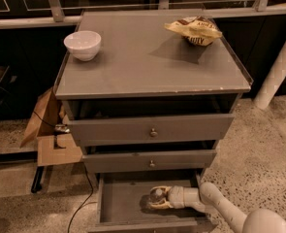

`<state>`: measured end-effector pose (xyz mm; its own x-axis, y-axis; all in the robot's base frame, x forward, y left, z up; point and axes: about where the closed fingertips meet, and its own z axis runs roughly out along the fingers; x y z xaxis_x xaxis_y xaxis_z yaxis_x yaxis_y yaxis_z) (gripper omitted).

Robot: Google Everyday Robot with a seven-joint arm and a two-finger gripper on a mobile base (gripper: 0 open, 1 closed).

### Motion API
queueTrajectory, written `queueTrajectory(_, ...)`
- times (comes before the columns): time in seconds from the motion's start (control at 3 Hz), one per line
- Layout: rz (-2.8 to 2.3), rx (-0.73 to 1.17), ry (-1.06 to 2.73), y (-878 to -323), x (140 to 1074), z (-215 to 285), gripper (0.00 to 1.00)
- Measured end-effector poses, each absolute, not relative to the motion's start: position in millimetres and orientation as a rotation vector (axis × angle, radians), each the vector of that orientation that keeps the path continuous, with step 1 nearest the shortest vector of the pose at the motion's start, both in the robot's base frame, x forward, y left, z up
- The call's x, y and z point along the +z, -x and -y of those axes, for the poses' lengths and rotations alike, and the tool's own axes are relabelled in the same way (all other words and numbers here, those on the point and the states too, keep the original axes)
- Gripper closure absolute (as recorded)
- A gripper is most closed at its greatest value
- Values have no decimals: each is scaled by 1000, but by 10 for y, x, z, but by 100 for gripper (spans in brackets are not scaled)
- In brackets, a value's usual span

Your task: Place water bottle into bottom drawer

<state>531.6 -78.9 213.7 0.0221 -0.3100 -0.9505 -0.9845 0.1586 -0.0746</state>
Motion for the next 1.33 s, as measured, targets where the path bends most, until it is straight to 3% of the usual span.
queueTrajectory(0.67, -1501, 890, 1366, -5325, 1946, 777, 97)
queueTrajectory(1.33, -1501, 890, 1366, -5325, 1945, 777, 51)
